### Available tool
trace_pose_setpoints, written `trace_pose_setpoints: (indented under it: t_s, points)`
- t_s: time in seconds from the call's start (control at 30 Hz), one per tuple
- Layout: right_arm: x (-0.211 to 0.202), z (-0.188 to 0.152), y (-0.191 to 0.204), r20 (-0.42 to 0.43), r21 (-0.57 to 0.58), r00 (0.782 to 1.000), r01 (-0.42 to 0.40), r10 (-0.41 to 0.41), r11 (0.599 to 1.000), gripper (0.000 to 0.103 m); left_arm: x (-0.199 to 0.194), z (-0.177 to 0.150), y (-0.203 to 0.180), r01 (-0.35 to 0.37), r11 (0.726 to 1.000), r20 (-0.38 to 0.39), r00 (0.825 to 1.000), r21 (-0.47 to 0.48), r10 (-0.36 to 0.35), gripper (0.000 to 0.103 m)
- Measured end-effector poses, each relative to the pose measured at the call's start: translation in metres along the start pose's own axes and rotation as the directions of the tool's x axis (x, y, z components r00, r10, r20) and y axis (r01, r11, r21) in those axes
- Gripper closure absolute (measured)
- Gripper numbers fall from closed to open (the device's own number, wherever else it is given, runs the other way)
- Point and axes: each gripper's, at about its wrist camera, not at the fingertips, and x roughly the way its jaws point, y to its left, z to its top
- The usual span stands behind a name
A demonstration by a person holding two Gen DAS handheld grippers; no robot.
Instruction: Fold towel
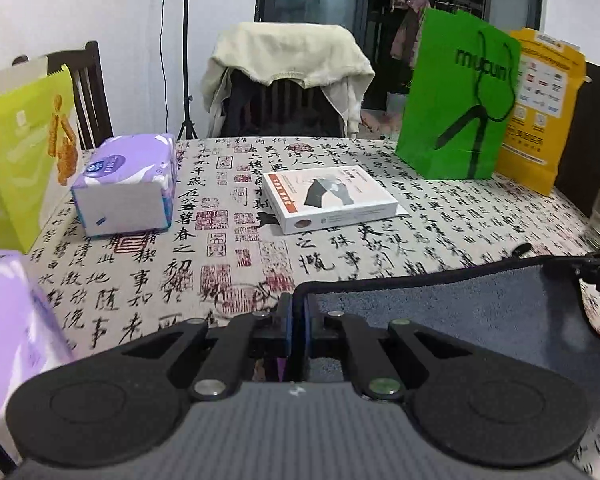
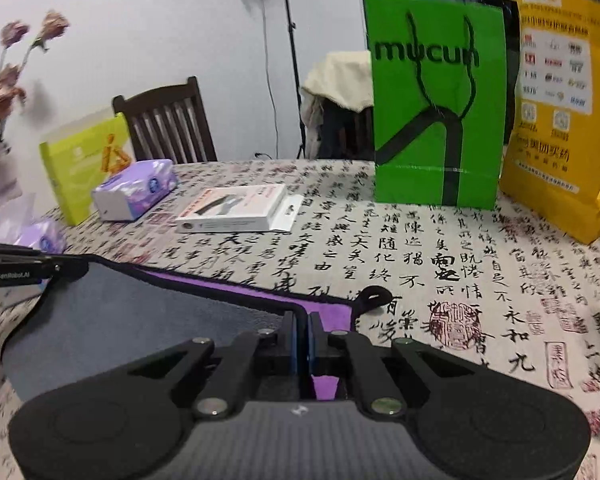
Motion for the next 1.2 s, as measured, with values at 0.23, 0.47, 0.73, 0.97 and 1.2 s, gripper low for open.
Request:
trace_pose_setpoints:
  t_s: [0.23, 0.47, 0.73, 0.97, 1.2]
  points:
    - [0.035, 0.004, -0.012, -0.062, 0.032, 0.998, 0.017, -0.015, 0.999, 0.098, 0.029, 0.000, 0.000, -0.018, 0.999, -0.059, 0.998, 0.048, 0.021, 0.095]
    - [0.043, 0.006, -0.011, -0.059, 0.022, 0.998, 0.023, -0.021, 1.000, 0.098, 0.034, 0.000, 0.007, -0.012, 0.999, -0.063, 0.998, 0.036, 0.014, 0.094]
    - [0.052, 0.004, -0.012, -0.058, 0.024, 0.998, 0.032, -0.031, 0.999, 0.097, 0.030, -0.007, 0.011, -0.093, 0.995, -0.036, 0.995, 0.037, 0.094, 0.042]
    - [0.030, 0.007, -0.016, -0.007, 0.078, 0.999, 0.043, -0.042, 0.996, 0.071, 0.003, -0.013, 0.021, -0.118, 0.993, -0.030, 0.992, 0.013, 0.119, 0.015]
    - [-0.016, 0.009, 0.001, 0.072, 0.049, 0.996, 0.056, -0.060, 0.997, 0.050, -0.042, -0.023, 0.027, -0.144, 0.989, 0.019, 0.989, -0.025, 0.145, 0.002]
